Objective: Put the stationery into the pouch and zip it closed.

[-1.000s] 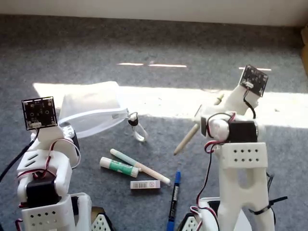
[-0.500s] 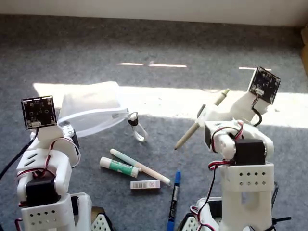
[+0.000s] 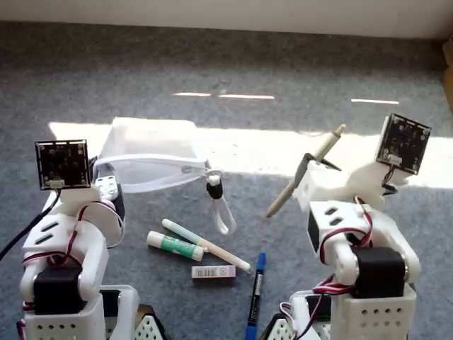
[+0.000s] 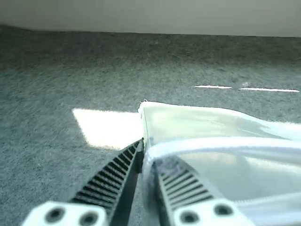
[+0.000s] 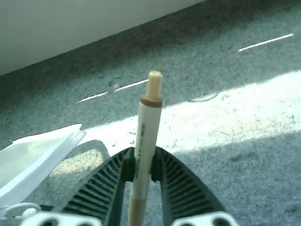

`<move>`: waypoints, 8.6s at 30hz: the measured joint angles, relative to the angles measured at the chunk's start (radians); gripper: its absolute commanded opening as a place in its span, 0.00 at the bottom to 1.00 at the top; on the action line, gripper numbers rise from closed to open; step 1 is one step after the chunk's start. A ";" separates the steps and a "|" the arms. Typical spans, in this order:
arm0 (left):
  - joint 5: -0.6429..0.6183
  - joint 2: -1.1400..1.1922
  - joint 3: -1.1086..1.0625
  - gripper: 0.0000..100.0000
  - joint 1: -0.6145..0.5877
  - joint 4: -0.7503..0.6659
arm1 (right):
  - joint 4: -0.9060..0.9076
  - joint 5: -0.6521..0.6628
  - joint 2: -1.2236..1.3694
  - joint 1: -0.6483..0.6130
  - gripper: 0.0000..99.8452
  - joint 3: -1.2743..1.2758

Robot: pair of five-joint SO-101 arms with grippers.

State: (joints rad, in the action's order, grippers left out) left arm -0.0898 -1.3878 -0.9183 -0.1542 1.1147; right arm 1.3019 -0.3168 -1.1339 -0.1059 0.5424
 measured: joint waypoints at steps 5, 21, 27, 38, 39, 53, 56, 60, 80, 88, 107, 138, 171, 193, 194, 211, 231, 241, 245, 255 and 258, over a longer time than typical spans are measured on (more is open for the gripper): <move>0.000 0.000 0.040 0.01 0.000 0.000 | -0.015 0.015 -0.074 0.000 0.01 0.000; 0.000 0.000 0.044 0.01 0.057 0.038 | -0.262 0.132 -0.235 -0.095 0.00 0.000; 0.000 -0.002 0.028 0.01 0.055 0.038 | -0.327 0.138 -0.259 -0.215 0.00 0.000; 0.000 0.000 -0.020 0.01 0.055 0.032 | -0.428 0.144 -0.261 -0.351 0.00 0.000; 0.000 0.002 -0.011 0.01 0.055 0.032 | -0.431 0.144 -0.261 -0.351 0.00 0.000; 0.000 0.404 0.377 0.01 0.114 0.196 | -0.500 0.227 -0.261 -0.351 0.00 0.000; 0.000 0.440 0.454 0.01 0.109 0.249 | -0.545 0.239 -0.261 -0.351 0.00 0.000; 0.000 0.494 0.502 0.01 0.112 0.273 | -0.601 0.244 -0.261 -0.368 0.00 0.000; -0.032 0.543 0.505 0.01 0.112 0.273 | -1.003 0.434 -0.138 -0.732 0.00 0.272; -0.032 0.543 0.496 0.01 0.112 0.273 | -1.155 0.552 -0.133 -0.747 0.00 0.453; -0.032 0.543 0.493 0.01 0.112 0.273 | -1.323 0.592 -0.132 -0.710 0.00 0.694; -0.035 0.543 0.493 0.01 0.118 0.273 | -1.192 0.595 -0.144 -0.647 0.12 0.743; -0.035 0.543 0.476 0.01 0.048 0.272 | -0.032 0.324 -0.133 -0.391 0.12 0.183; -0.035 0.529 0.428 0.01 0.044 0.209 | 0.169 0.051 -0.120 -0.381 0.12 0.474; -0.035 0.529 0.428 0.01 0.044 0.209 | 0.173 0.026 -0.094 -0.382 0.12 0.474; -0.035 0.526 0.407 0.01 0.031 0.204 | 0.072 -0.143 0.311 -0.394 0.12 0.474; -0.035 0.526 0.407 0.01 0.028 0.204 | -0.086 -0.147 0.322 -0.476 0.12 0.540; -0.035 0.526 0.397 0.01 0.028 0.204 | -0.094 -0.147 0.333 -0.476 0.12 0.546; -0.035 0.526 0.387 0.01 0.028 0.201 | -0.097 -0.147 0.443 -0.462 0.12 0.546; -0.035 0.526 0.387 0.01 0.028 0.198 | -0.103 -0.147 0.638 -0.391 0.12 0.542; -0.035 0.526 0.387 0.01 0.028 0.198 | -0.143 -0.147 0.641 -0.397 0.12 0.542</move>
State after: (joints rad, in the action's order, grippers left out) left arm -0.1250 -0.8615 -0.5317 -0.1266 1.3126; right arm 1.1592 -0.4641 -0.4925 -0.5033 1.0840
